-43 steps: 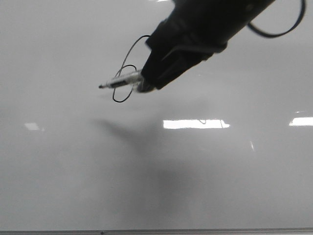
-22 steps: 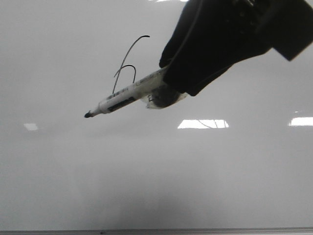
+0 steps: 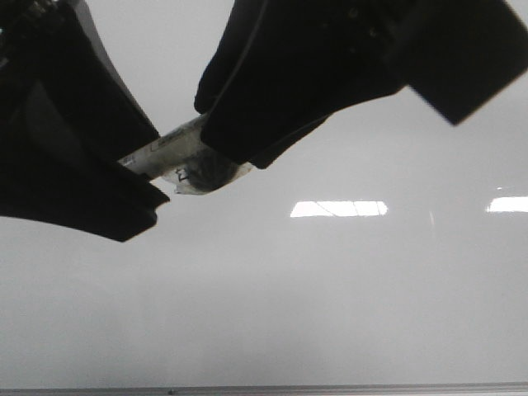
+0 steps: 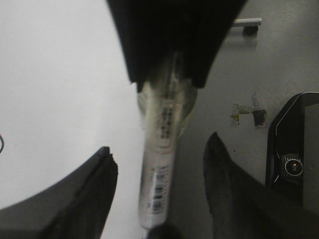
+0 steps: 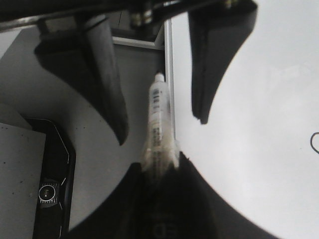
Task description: Write number 6 on whiteboard
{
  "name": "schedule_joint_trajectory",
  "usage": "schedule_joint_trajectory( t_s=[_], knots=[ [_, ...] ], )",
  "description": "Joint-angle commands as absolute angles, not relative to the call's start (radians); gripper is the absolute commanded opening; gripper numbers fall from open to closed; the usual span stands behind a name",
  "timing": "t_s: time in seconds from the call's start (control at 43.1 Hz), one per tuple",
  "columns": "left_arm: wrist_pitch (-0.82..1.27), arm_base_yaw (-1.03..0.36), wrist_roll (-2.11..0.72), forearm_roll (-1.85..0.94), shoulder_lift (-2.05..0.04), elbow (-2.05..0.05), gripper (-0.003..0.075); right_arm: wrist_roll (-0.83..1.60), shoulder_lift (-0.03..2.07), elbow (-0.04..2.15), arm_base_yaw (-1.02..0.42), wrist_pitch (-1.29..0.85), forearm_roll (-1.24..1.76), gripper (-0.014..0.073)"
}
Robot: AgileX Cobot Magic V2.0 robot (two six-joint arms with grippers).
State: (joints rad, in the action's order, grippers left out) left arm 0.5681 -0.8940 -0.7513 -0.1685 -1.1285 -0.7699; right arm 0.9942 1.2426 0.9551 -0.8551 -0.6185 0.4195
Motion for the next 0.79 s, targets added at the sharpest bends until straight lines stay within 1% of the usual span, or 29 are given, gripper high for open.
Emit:
schedule_joint_trajectory(
  t_s=[0.0, 0.232, 0.372, 0.418, 0.465, 0.534, 0.557, 0.581, 0.627, 0.65, 0.697, 0.72, 0.767],
  knots=[
    [0.493, -0.905, -0.757, -0.177, -1.120, -0.808, 0.0340, 1.007, 1.210, 0.983, -0.856, -0.565, 0.451, -0.0060],
    [0.482, -0.905, -0.757, -0.176, -1.120, -0.808, 0.0176, 1.007, 1.210, 0.983, -0.856, -0.564, 0.452, -0.0060],
    [0.497, -0.905, -0.758, -0.176, -1.120, -0.808, 0.0132, 1.007, 1.210, 0.983, -0.856, -0.558, 0.452, -0.0057],
    [0.500, -0.905, -0.758, -0.176, -1.120, -0.808, 0.0122, 1.007, 1.210, 0.983, -0.856, -0.552, 0.452, -0.0040],
    [0.500, -0.905, -0.759, -0.175, -1.120, -0.808, 0.0108, 1.007, 1.210, 0.983, -0.856, -0.547, 0.452, -0.0004],
    [0.500, -0.905, -0.759, -0.175, -1.120, -0.808, 0.0090, 1.003, 1.210, 0.983, -0.852, -0.546, 0.452, 0.0106],
    [0.500, -0.905, -0.759, -0.173, -1.120, -0.808, 0.0084, 0.996, 1.210, 0.983, -0.850, -0.546, 0.452, 0.0160],
    [0.500, -0.905, -0.759, -0.173, -1.120, -0.808, 0.0081, 0.989, 1.210, 0.983, -0.846, -0.546, 0.452, 0.0189],
    [0.502, -0.905, -0.759, -0.173, -1.120, -0.808, 0.0081, 0.962, 1.209, 0.983, -0.832, -0.547, 0.452, 0.0307],
    [0.502, -0.905, -0.759, -0.173, -1.120, -0.808, 0.0081, 0.950, 1.206, 0.983, -0.824, -0.550, 0.452, 0.0336],
    [0.507, -0.901, -0.757, -0.173, -1.120, -0.808, 0.0081, 0.908, 1.198, 0.983, -0.798, -0.559, 0.452, 0.0423],
    [0.509, -0.894, -0.752, -0.173, -1.120, -0.808, 0.0081, 0.890, 1.191, 0.981, -0.780, -0.566, 0.452, 0.0440],
    [0.520, -0.877, -0.746, -0.173, -1.118, -0.808, 0.0081, 0.859, 1.170, 0.974, -0.749, -0.581, 0.452, 0.0440]
  ],
)
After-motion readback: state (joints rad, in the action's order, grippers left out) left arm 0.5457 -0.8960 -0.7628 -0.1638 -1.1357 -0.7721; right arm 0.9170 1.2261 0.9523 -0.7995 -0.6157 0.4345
